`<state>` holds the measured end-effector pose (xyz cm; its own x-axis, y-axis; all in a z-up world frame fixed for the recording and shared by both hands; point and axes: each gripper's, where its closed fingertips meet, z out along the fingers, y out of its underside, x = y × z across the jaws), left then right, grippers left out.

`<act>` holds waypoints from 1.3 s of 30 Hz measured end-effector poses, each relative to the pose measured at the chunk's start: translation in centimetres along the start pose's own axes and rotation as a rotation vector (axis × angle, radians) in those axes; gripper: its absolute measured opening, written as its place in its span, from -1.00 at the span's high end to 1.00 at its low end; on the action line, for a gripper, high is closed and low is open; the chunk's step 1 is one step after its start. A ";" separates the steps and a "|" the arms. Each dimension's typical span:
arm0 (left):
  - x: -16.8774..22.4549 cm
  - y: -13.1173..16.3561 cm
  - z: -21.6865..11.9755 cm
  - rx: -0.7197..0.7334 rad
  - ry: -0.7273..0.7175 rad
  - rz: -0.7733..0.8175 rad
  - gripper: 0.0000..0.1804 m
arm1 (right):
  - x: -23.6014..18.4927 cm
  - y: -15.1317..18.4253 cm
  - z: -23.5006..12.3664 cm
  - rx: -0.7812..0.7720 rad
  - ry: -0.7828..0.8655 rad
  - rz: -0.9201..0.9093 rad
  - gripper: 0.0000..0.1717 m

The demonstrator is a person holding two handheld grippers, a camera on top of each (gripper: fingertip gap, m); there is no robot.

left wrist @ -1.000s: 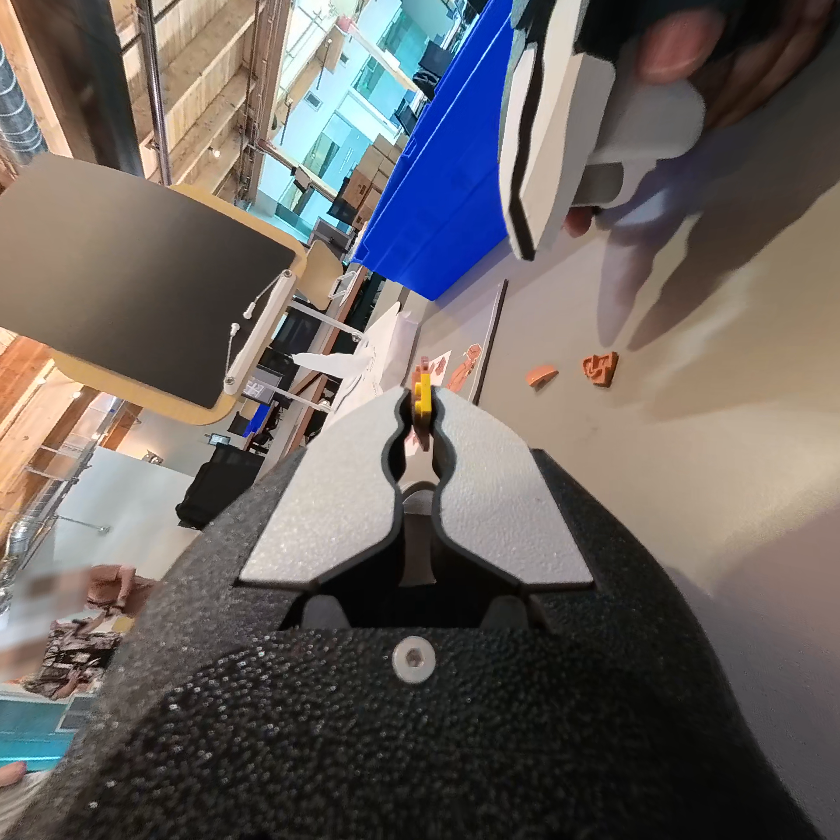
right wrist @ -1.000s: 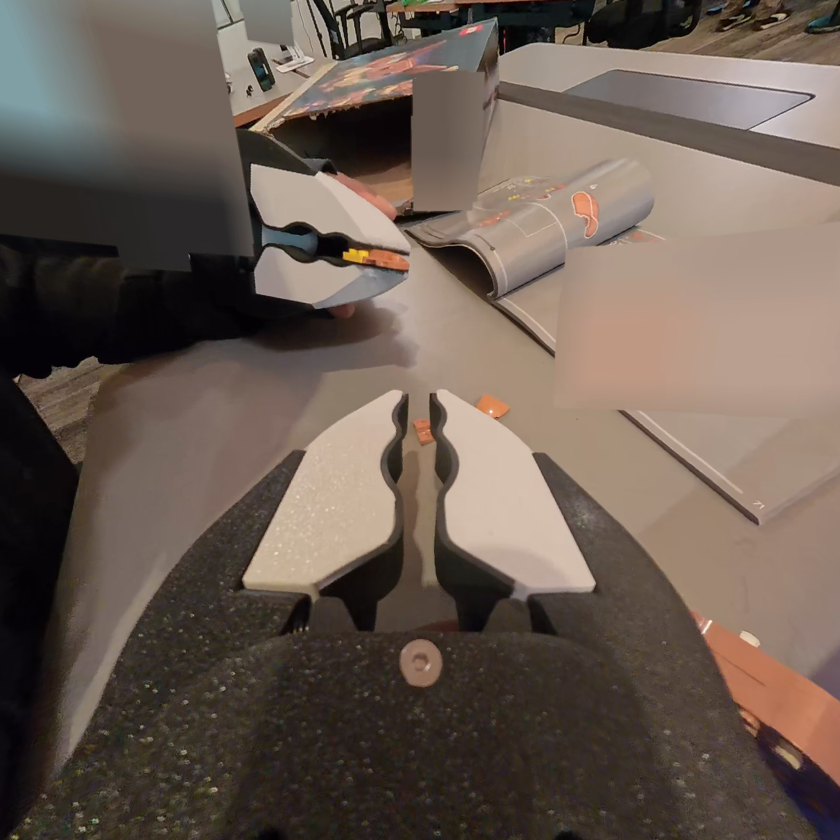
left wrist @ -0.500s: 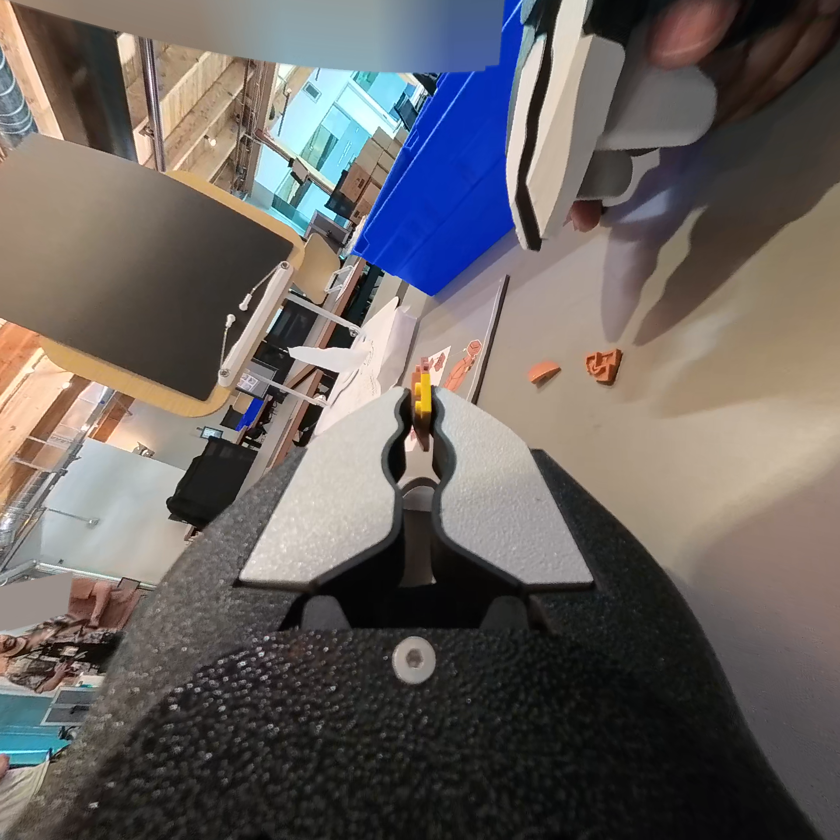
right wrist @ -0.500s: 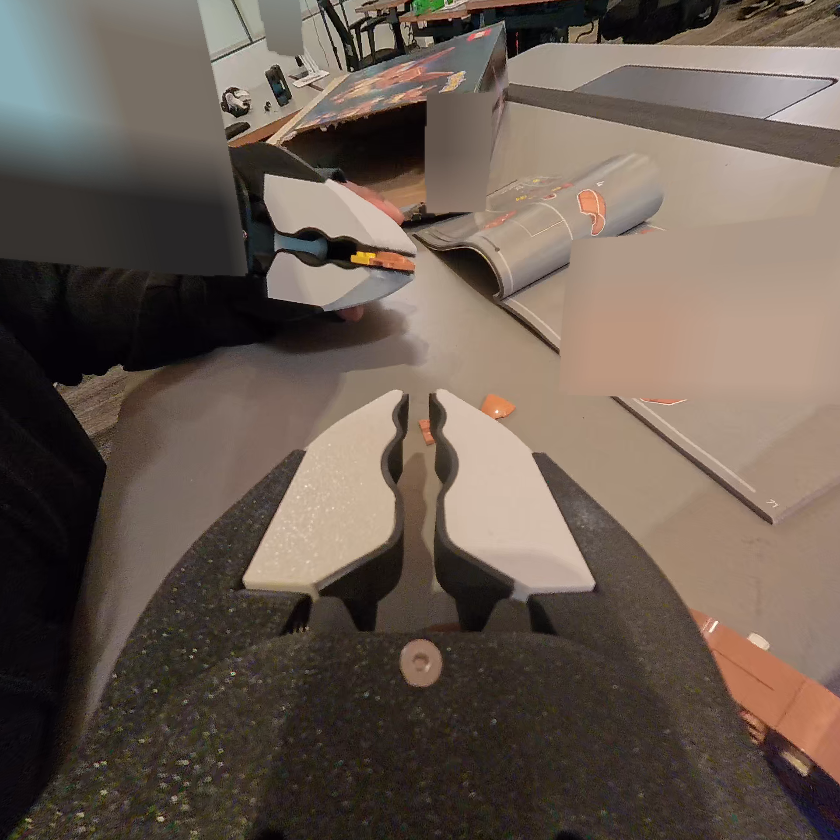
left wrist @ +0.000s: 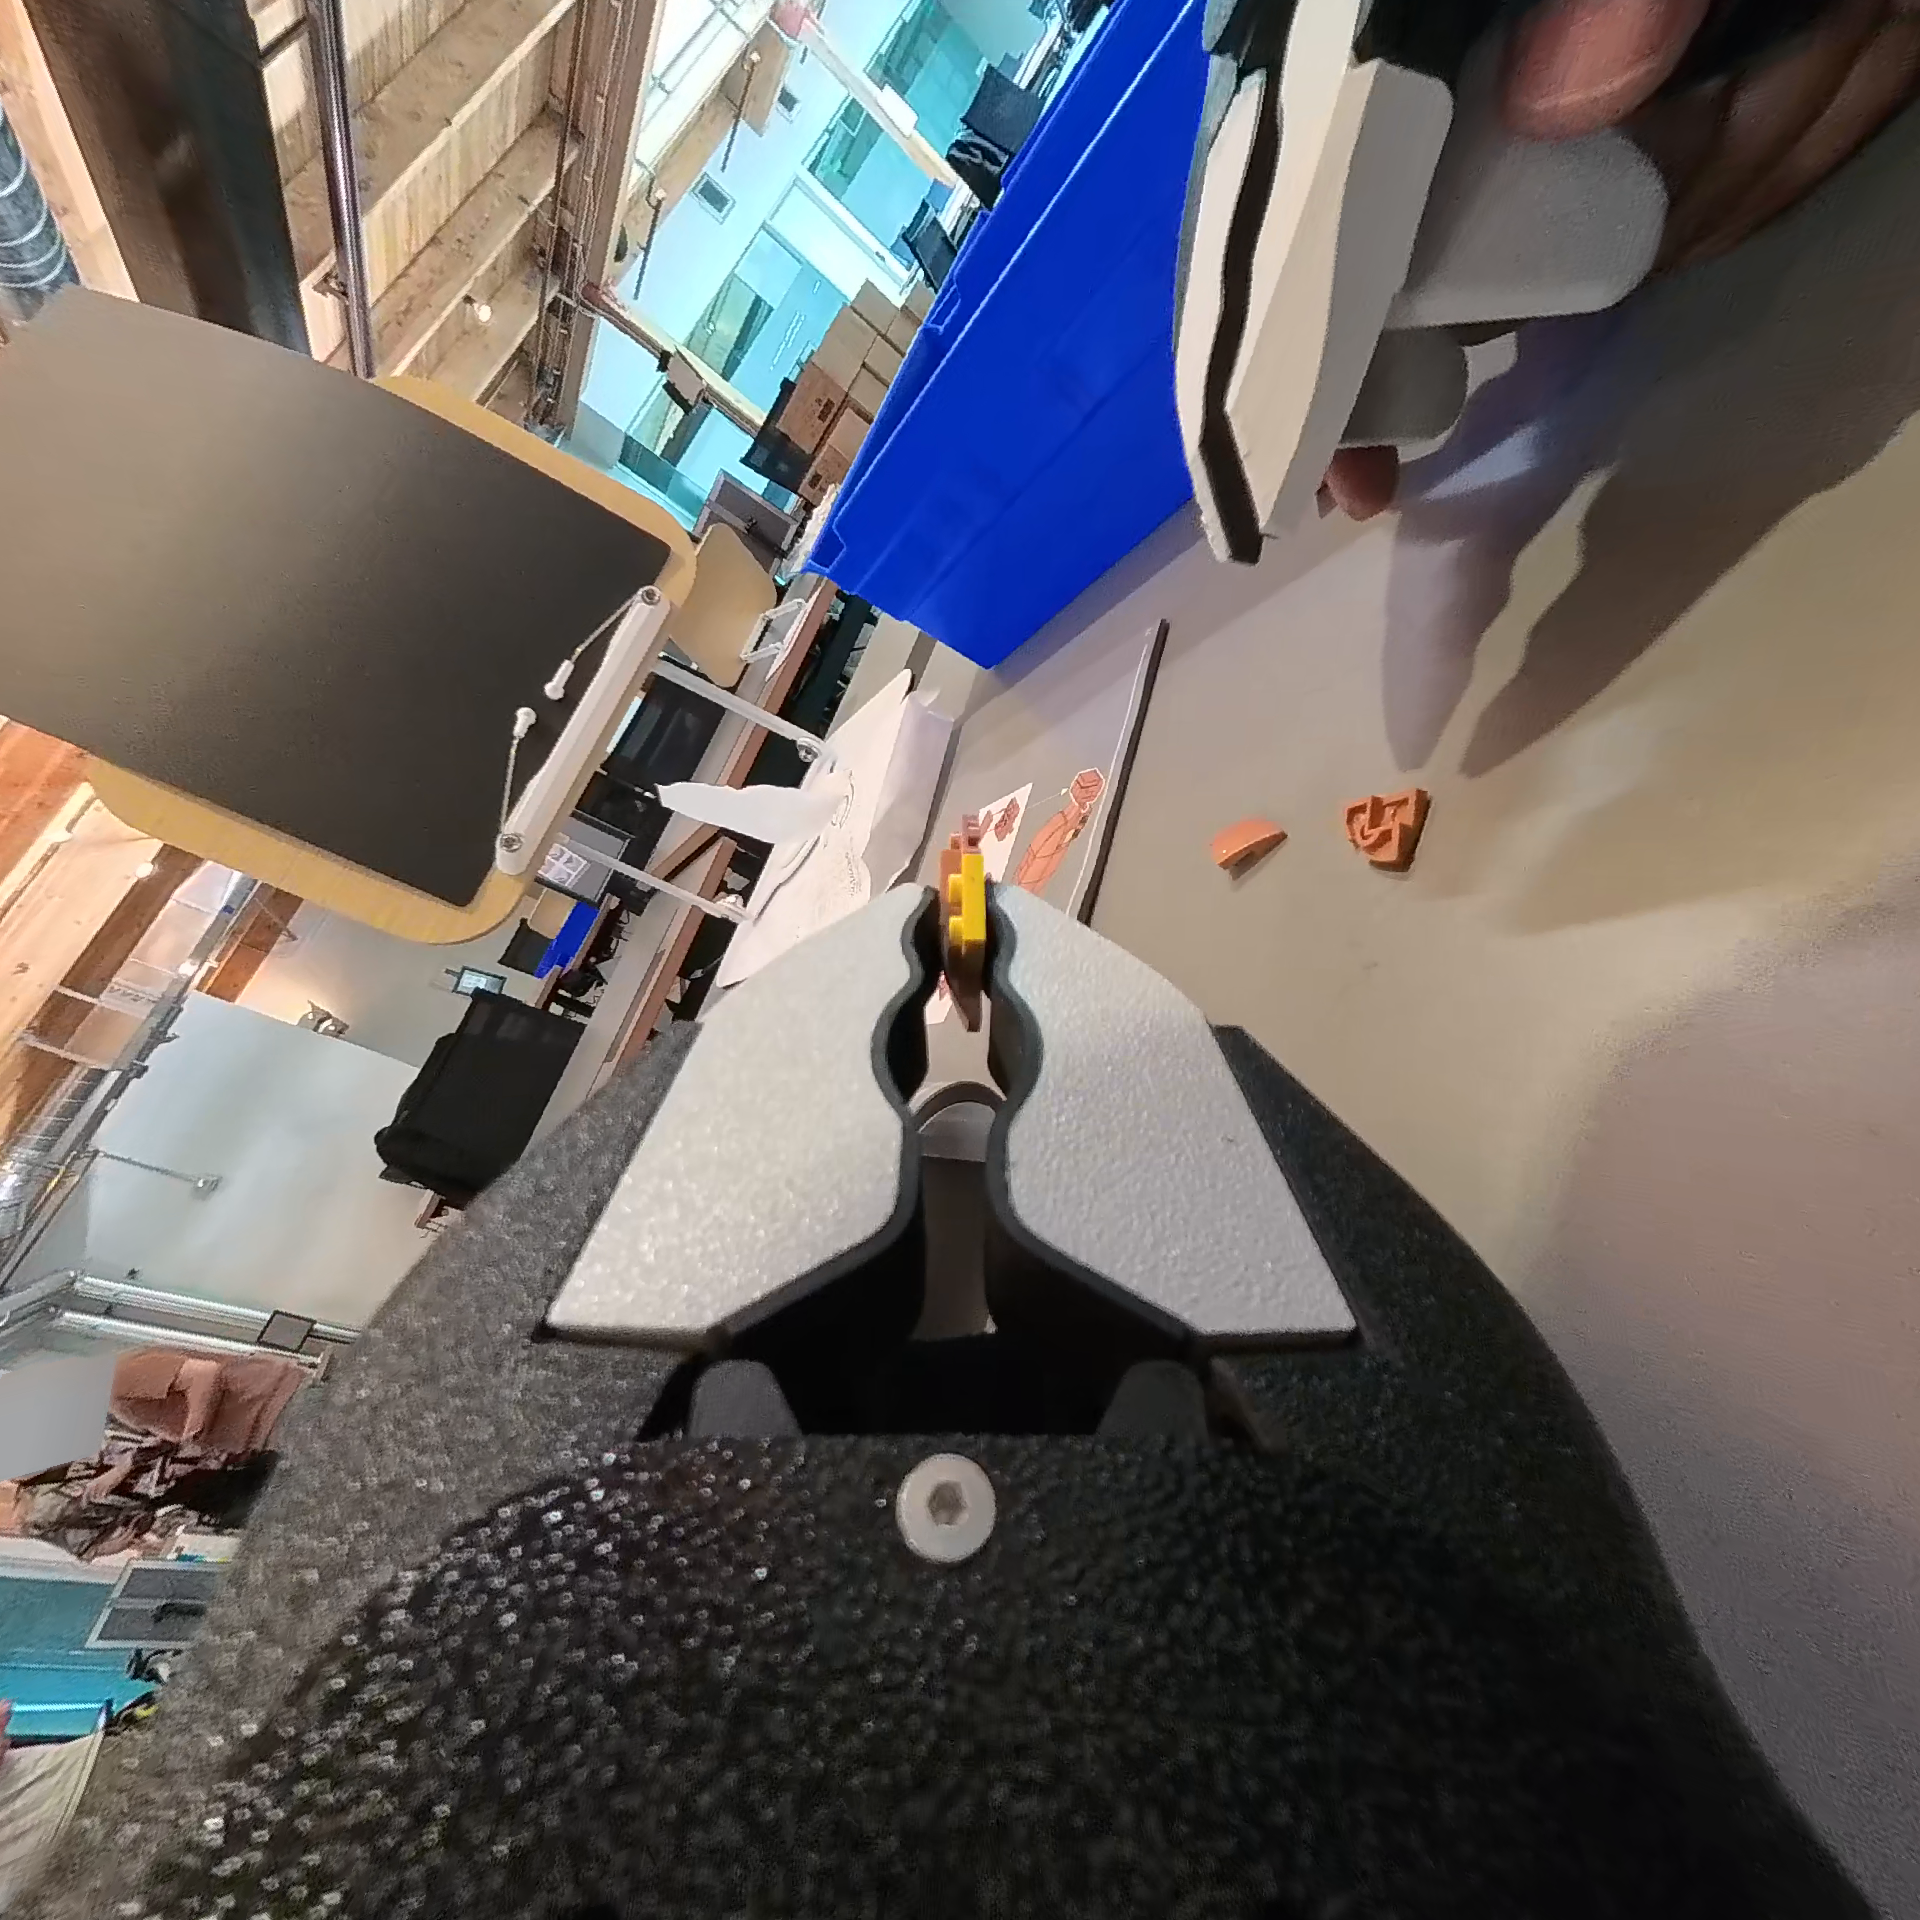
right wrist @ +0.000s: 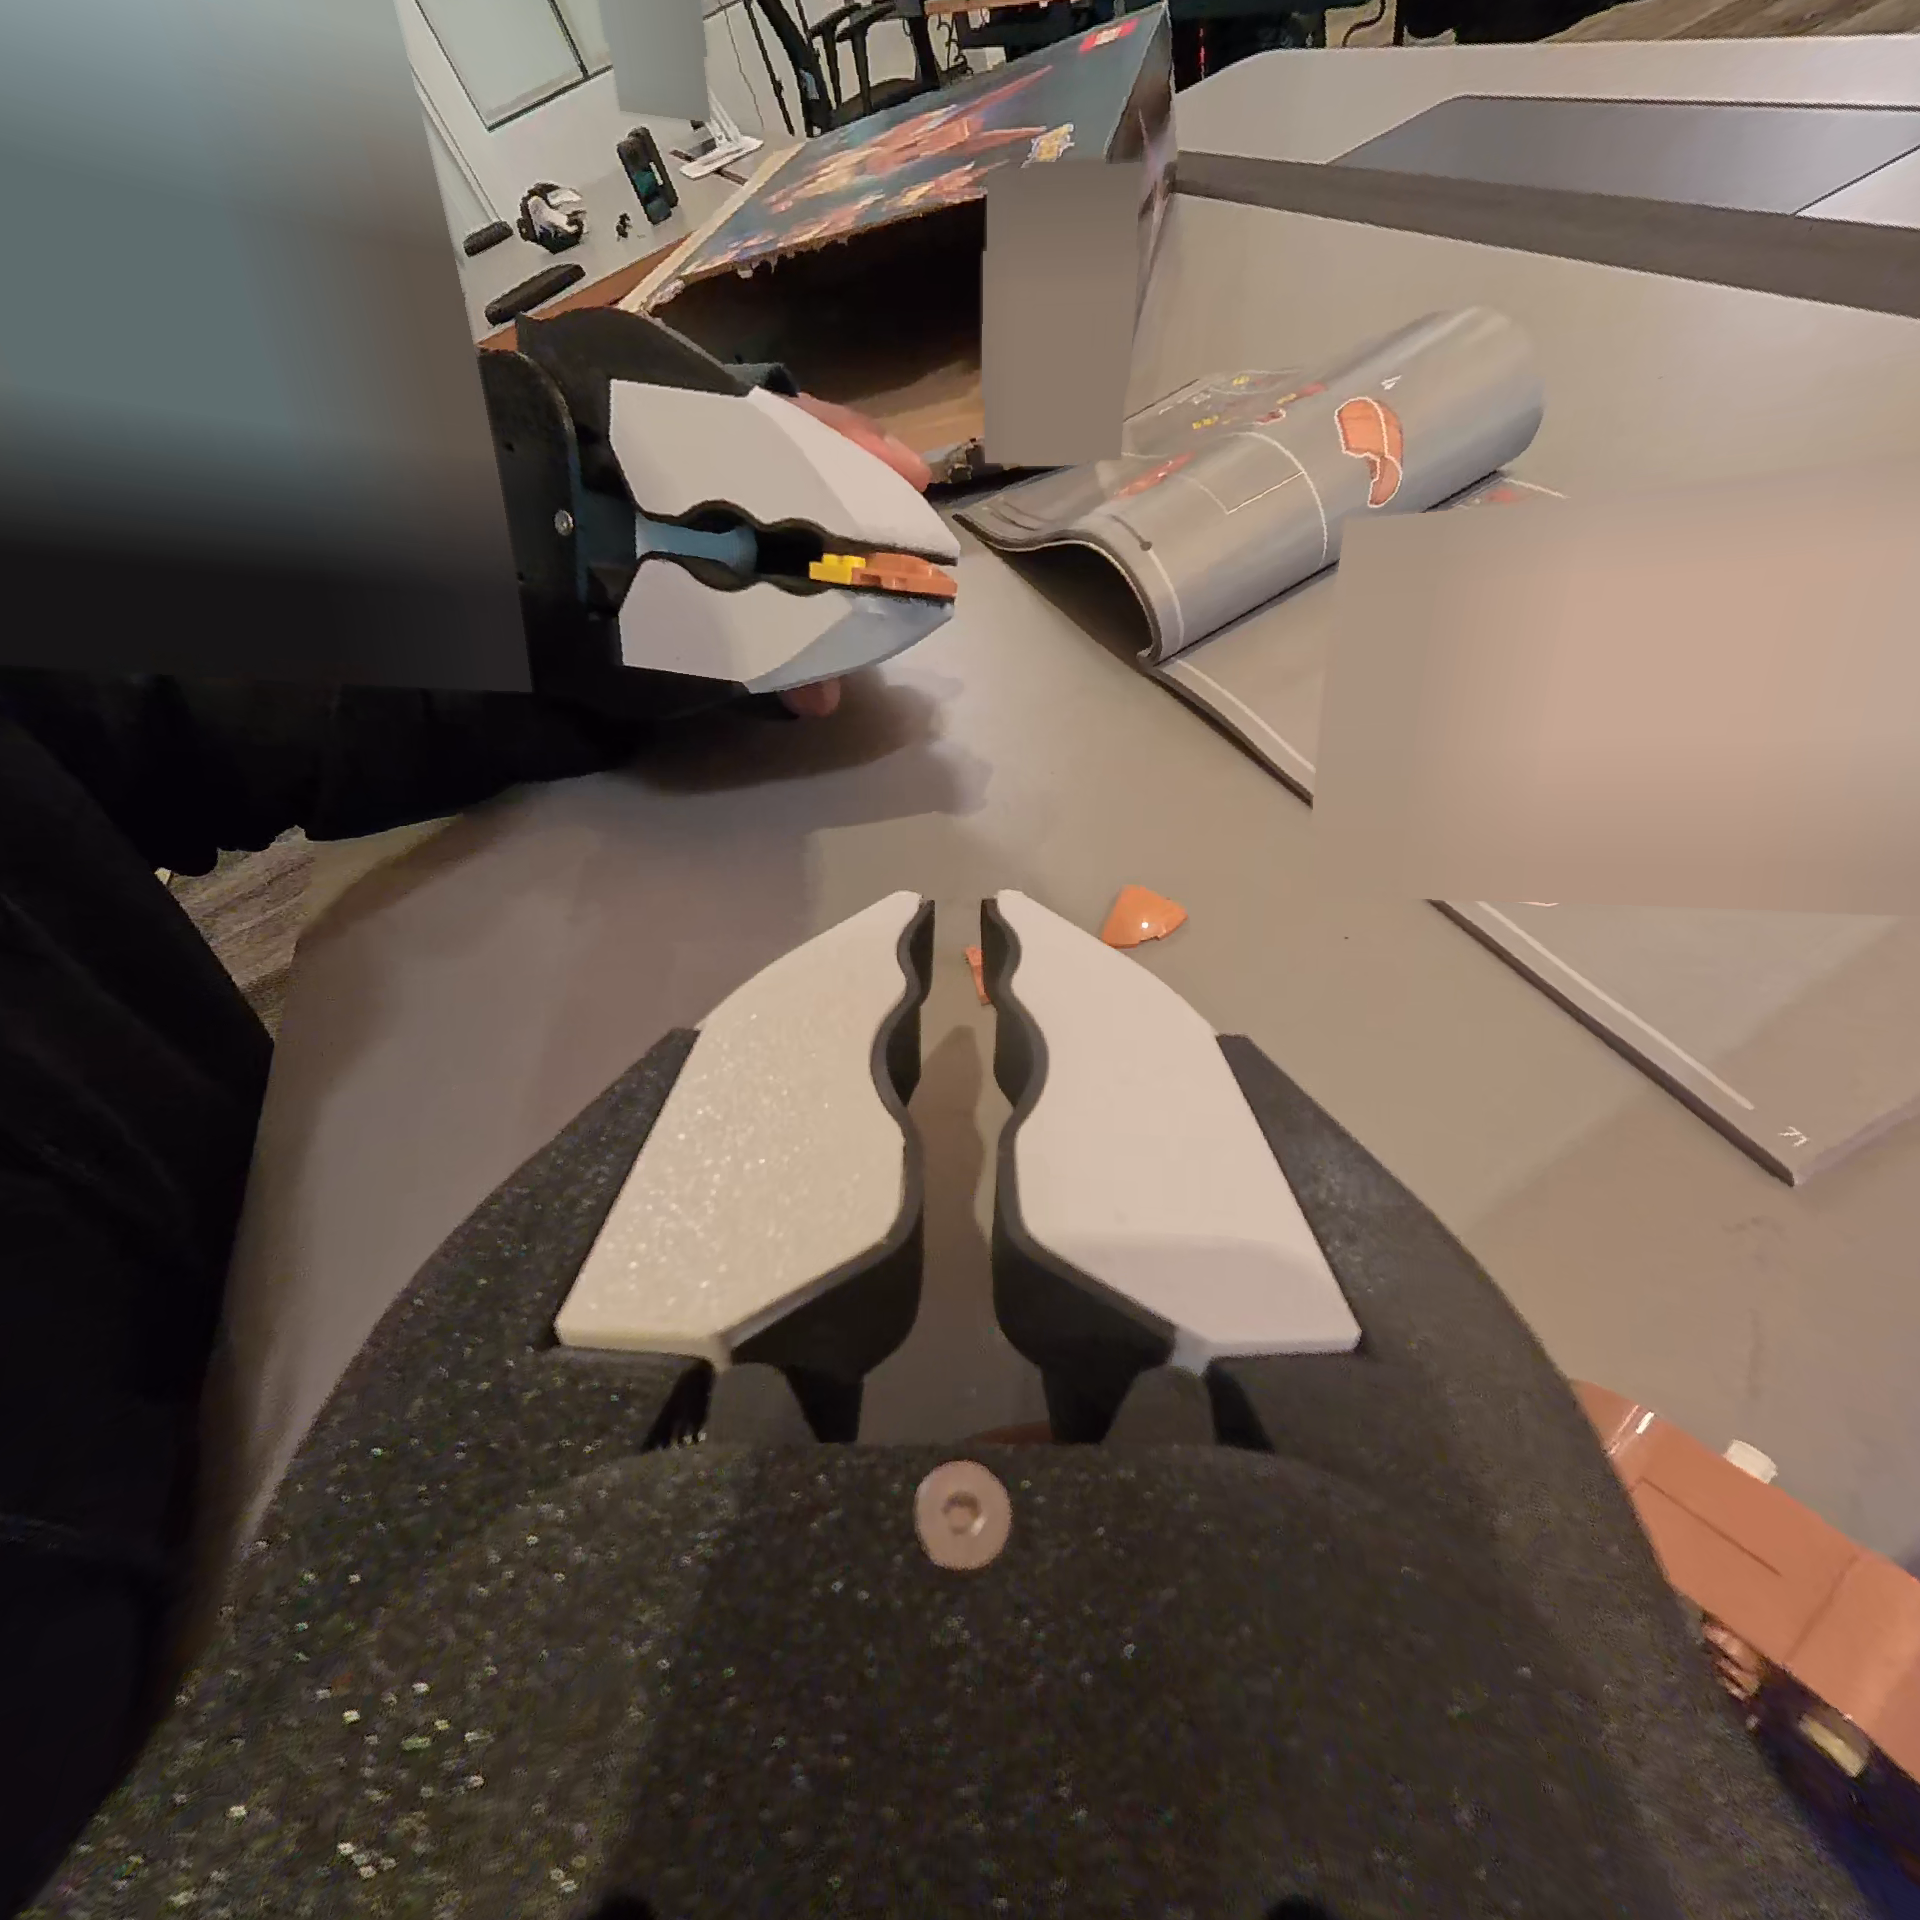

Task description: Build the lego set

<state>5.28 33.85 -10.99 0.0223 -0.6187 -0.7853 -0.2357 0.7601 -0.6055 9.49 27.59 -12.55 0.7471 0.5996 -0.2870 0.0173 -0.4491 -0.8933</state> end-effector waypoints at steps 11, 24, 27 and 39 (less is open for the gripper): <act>0.2 0.3 0.1 -0.015 0.004 0.023 0.93 | 0.0 0.1 0.0 -0.007 -0.005 0.013 0.91; 1.9 0.5 0.4 -0.054 0.044 0.224 0.94 | 1.0 0.6 0.4 -0.049 0.044 0.048 0.89; 2.5 0.1 0.4 -0.049 0.052 0.293 0.94 | 1.9 0.6 0.7 -0.061 0.125 0.048 0.88; 2.8 -0.8 0.2 -0.032 0.040 0.353 0.94 | 4.2 2.0 3.6 -0.276 0.326 -0.009 0.82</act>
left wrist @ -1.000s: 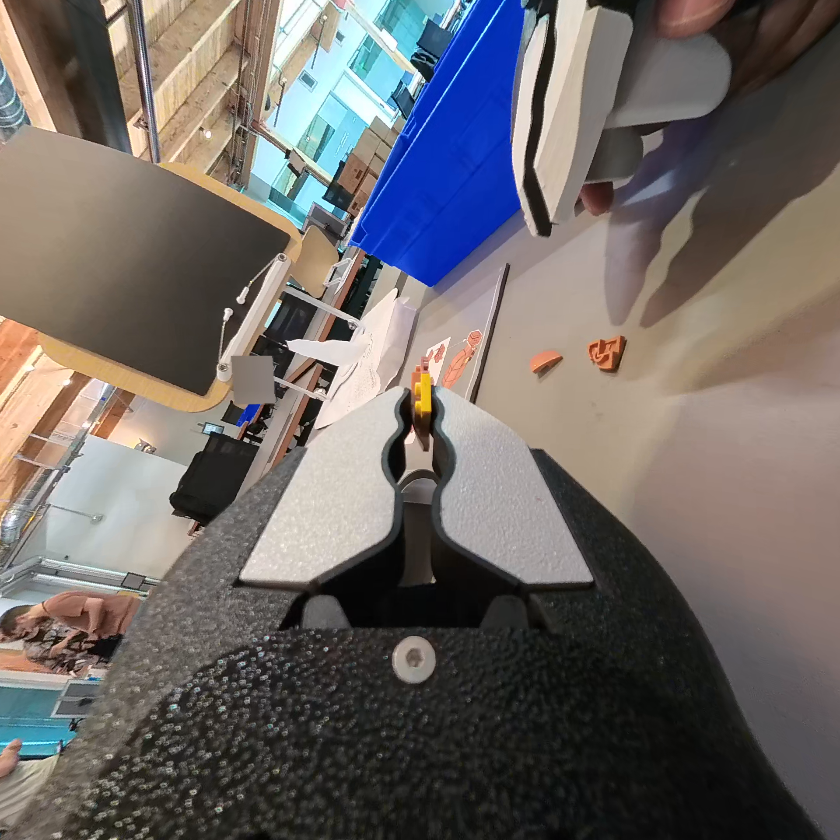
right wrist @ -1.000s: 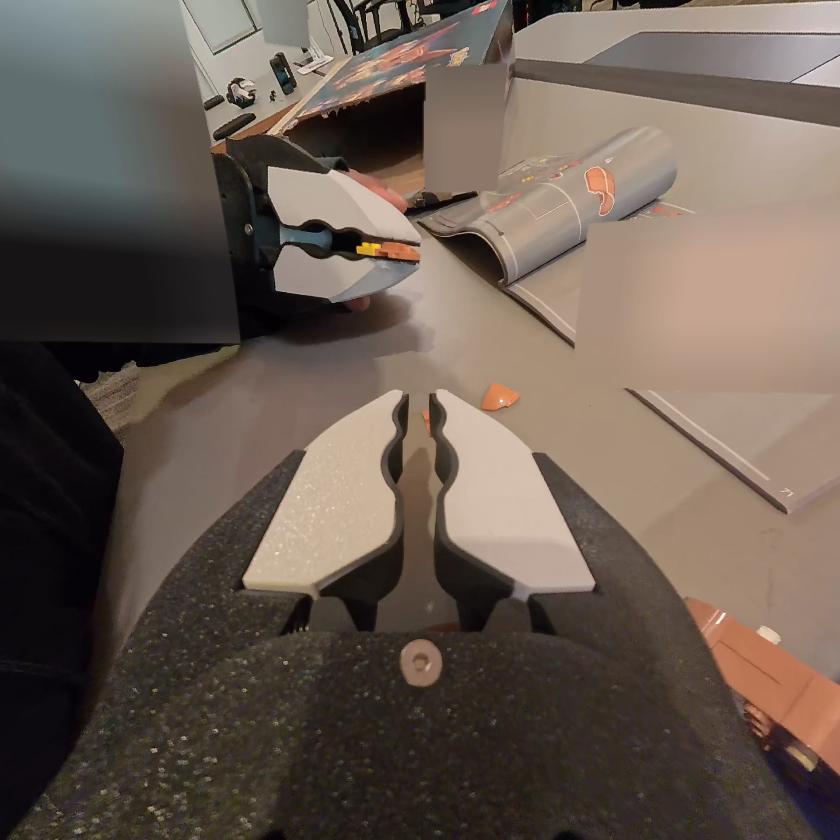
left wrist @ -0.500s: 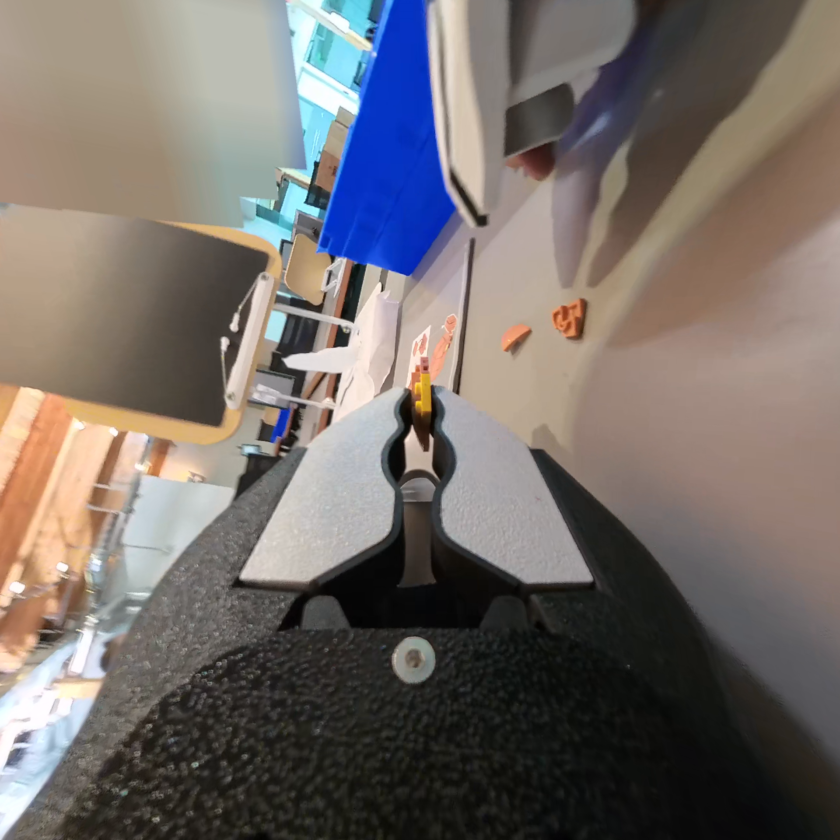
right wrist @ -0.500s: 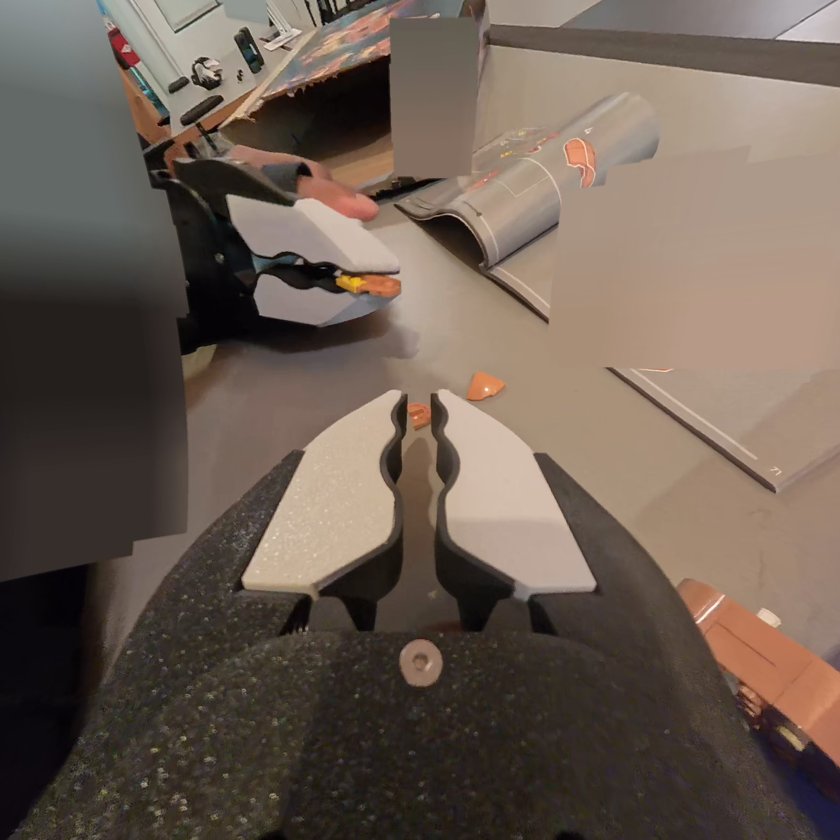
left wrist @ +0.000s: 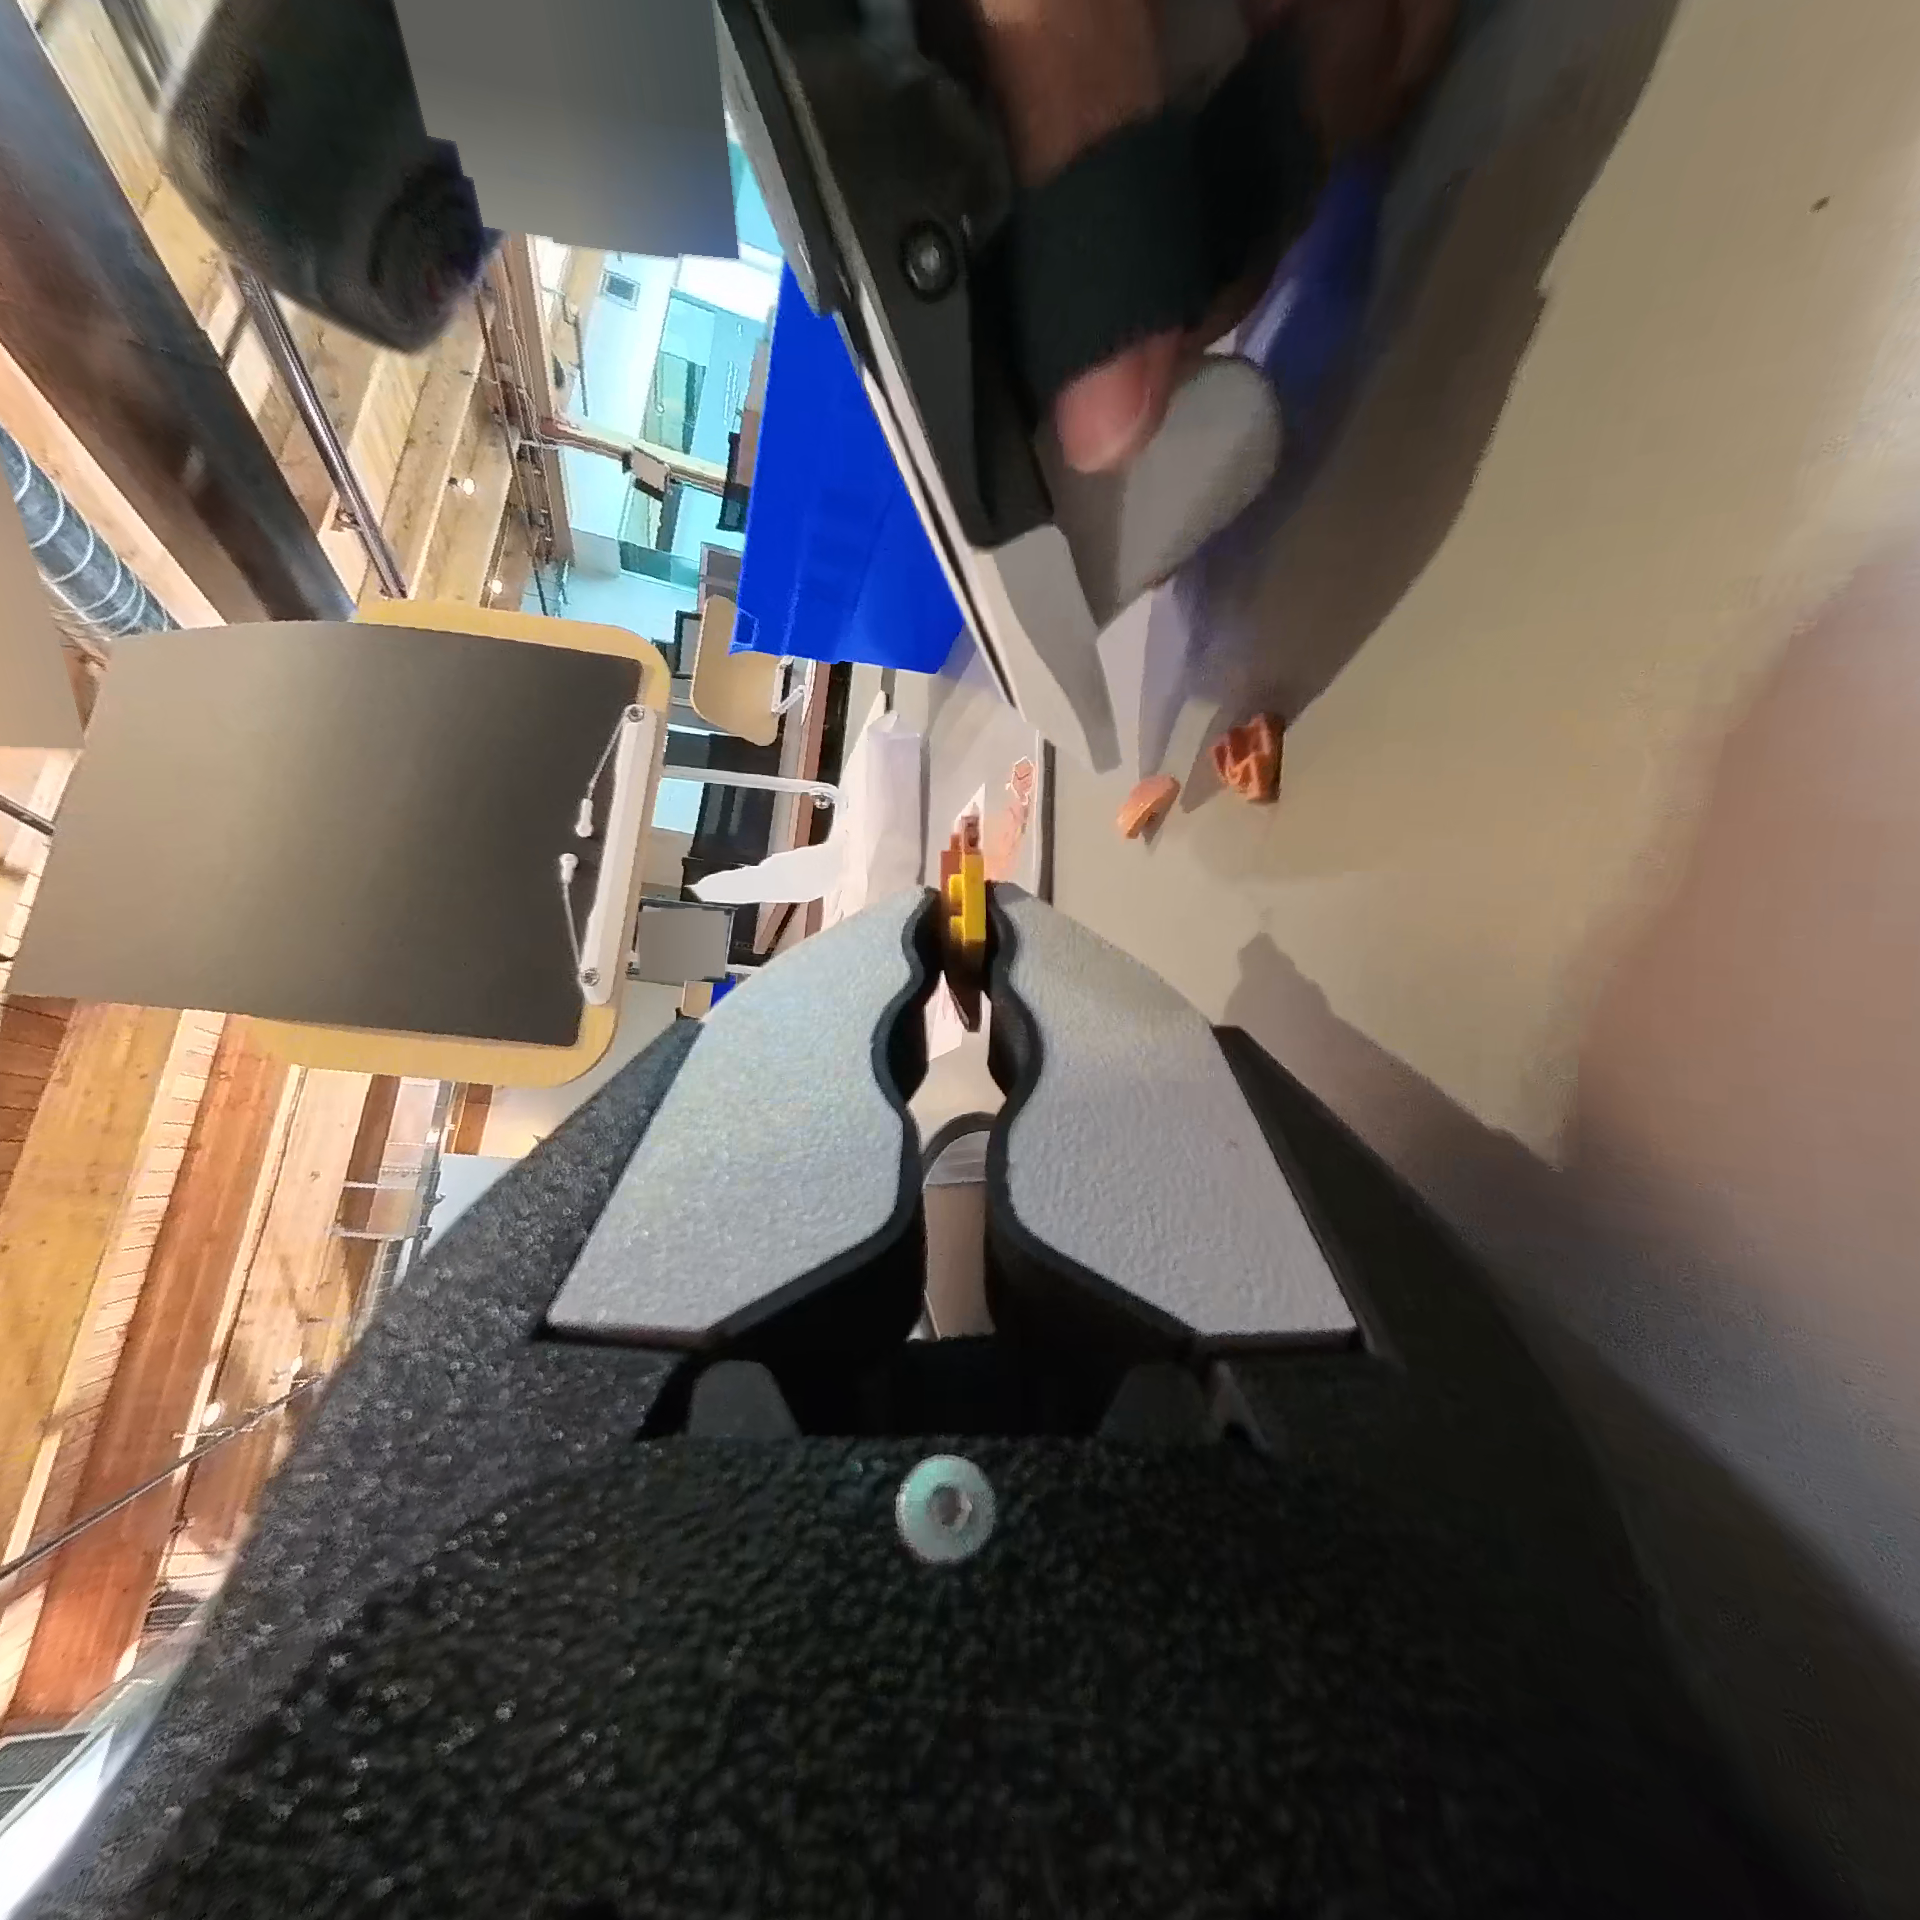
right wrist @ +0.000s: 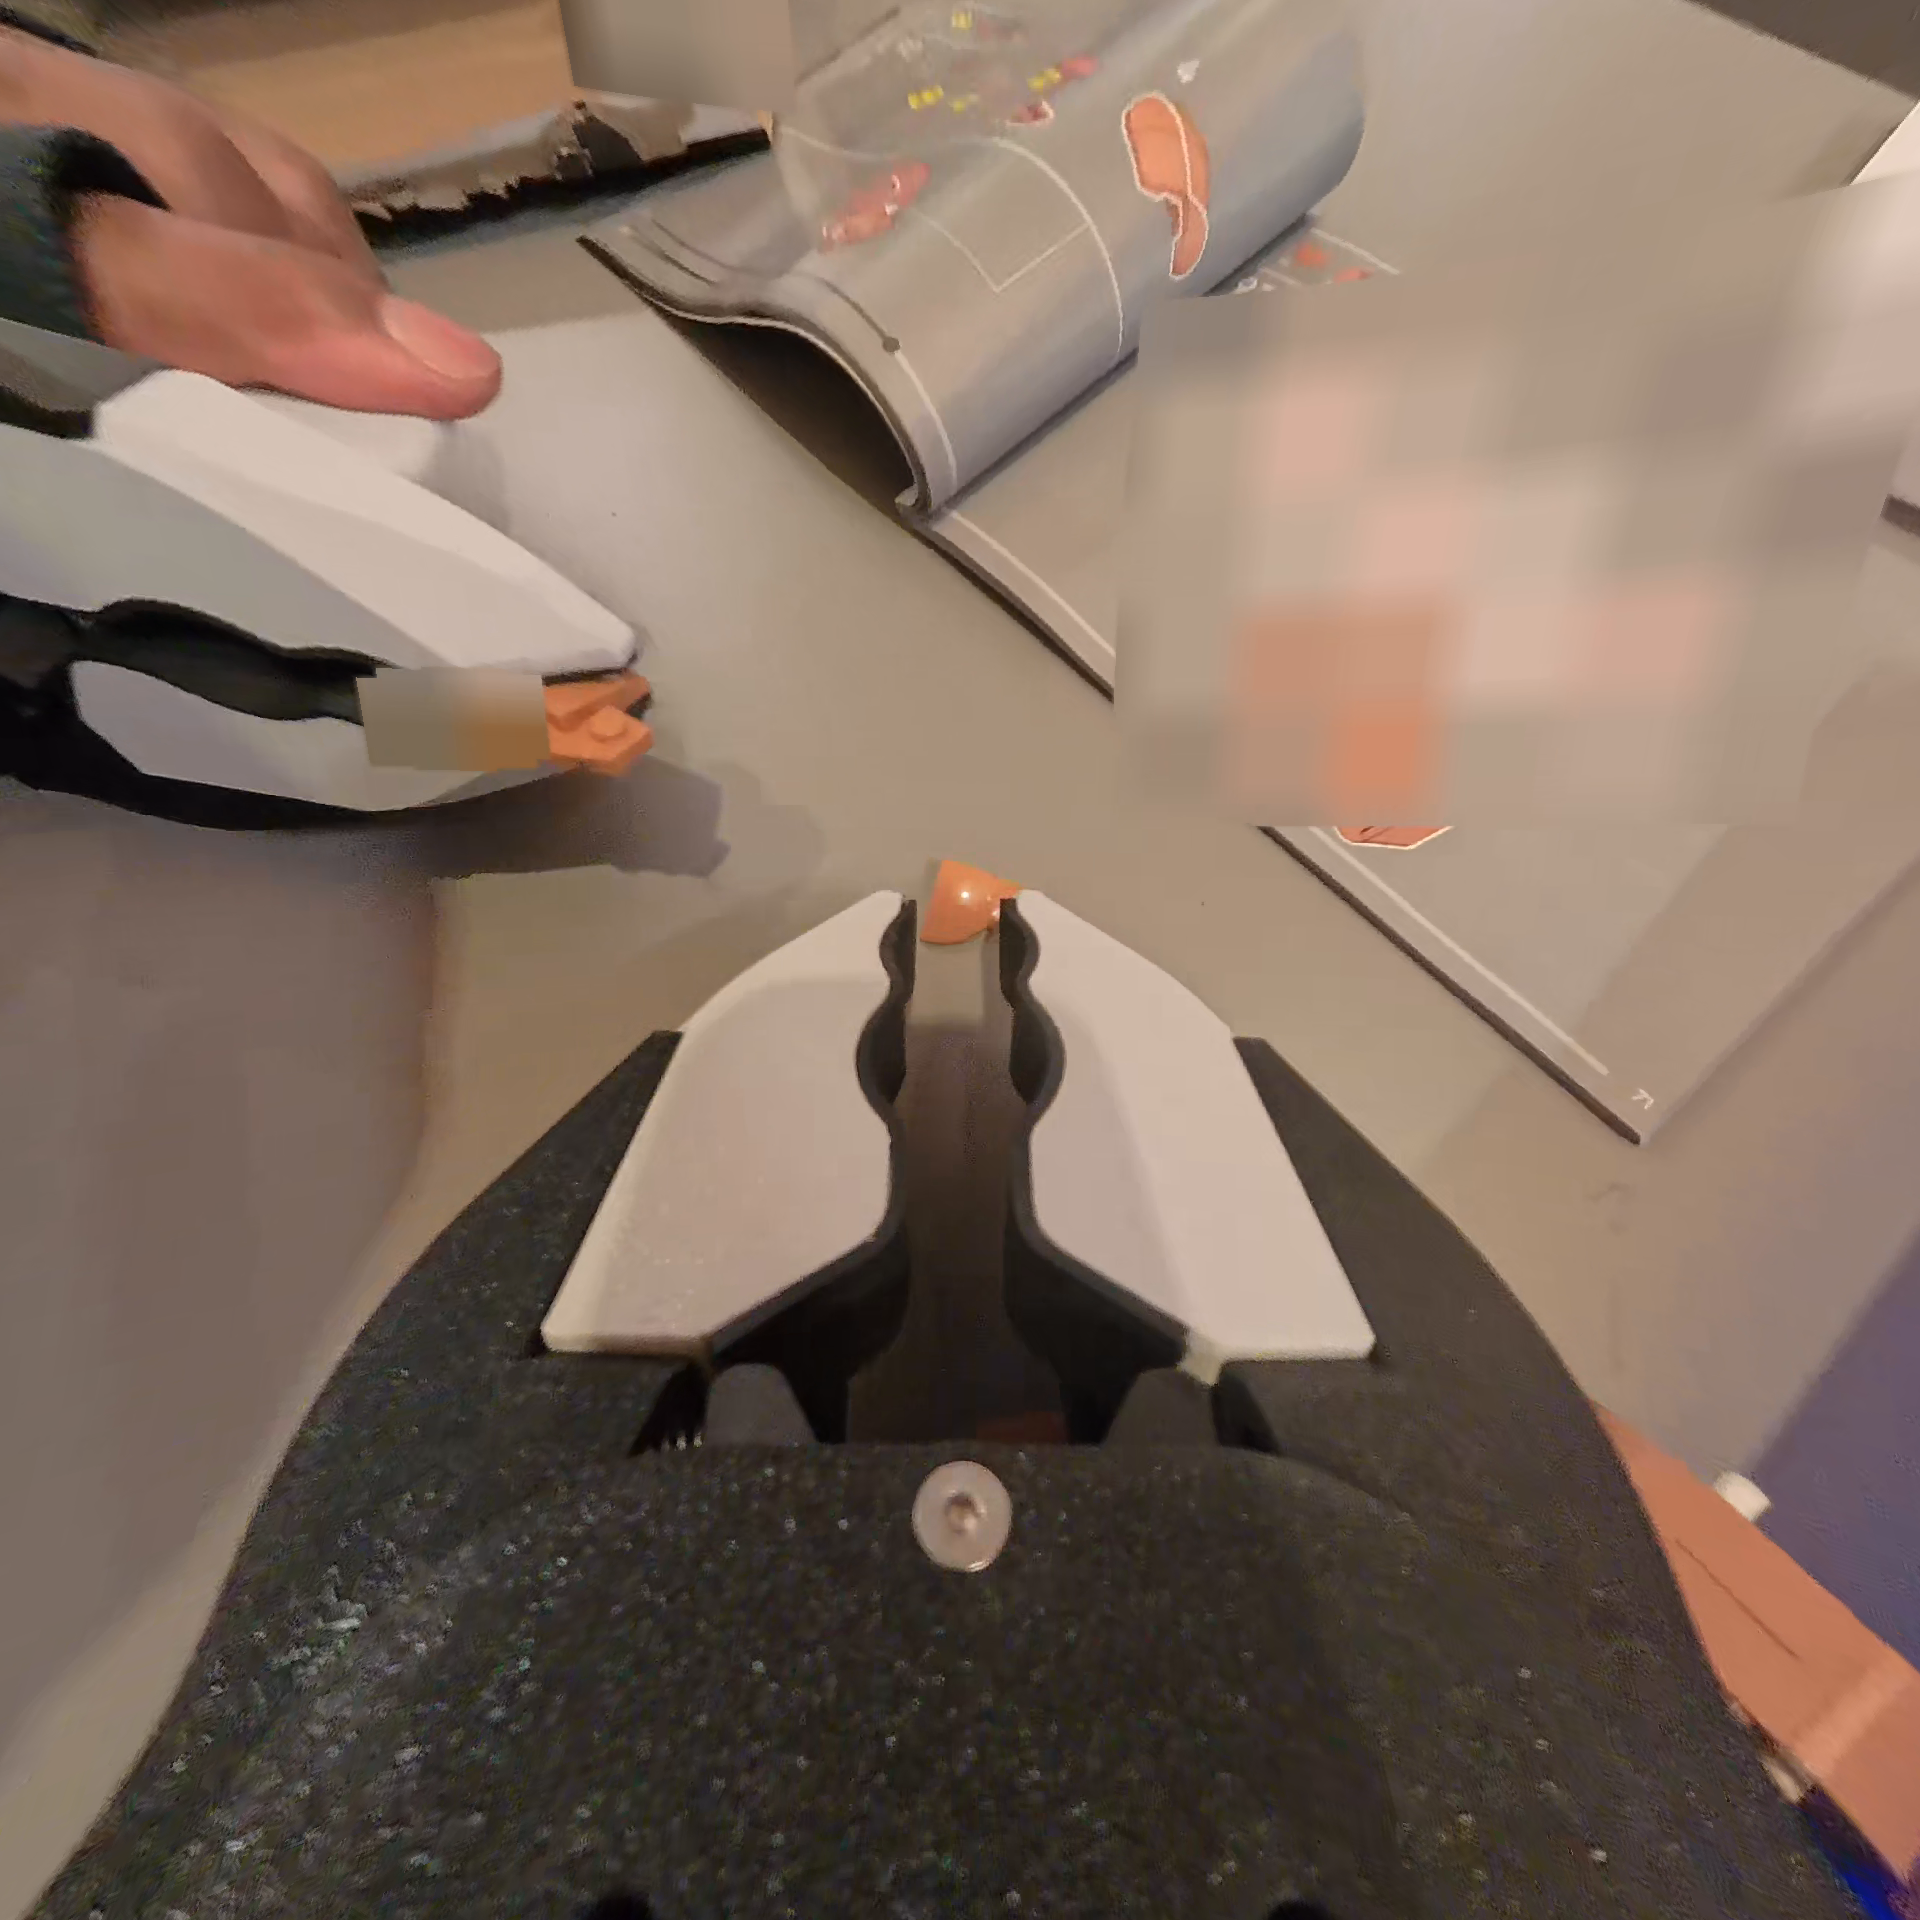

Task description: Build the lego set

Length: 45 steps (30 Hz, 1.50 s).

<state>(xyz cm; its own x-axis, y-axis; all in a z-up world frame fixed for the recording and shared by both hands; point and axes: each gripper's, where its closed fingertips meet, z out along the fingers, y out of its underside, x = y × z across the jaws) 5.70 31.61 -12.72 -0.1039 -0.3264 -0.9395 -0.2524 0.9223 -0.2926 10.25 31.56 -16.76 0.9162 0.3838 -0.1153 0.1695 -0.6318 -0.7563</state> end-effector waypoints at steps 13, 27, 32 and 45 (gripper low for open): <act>-0.5 -0.2 -0.4 0.005 -0.017 -0.018 0.94 | -0.3 0.3 0.8 -0.053 0.009 -0.149 0.78; -0.4 -0.3 -0.3 0.010 -0.008 -0.021 0.93 | -0.2 0.5 1.4 -0.097 0.046 -0.325 0.86; -0.4 -0.3 -0.4 0.009 -0.006 -0.022 0.93 | -0.4 0.6 1.3 -0.090 0.007 -0.367 0.89; 0.8 0.3 -0.2 -0.004 0.063 -0.020 0.94 | -1.3 0.5 0.7 -0.021 -0.046 -0.456 0.98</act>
<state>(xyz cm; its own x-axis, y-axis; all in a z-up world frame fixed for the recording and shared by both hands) 5.34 31.55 -13.54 -0.1596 -0.3572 -0.9203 -0.2589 0.9147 -0.3102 8.87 31.16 -17.46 0.7292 0.6551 0.1975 0.5596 -0.4048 -0.7232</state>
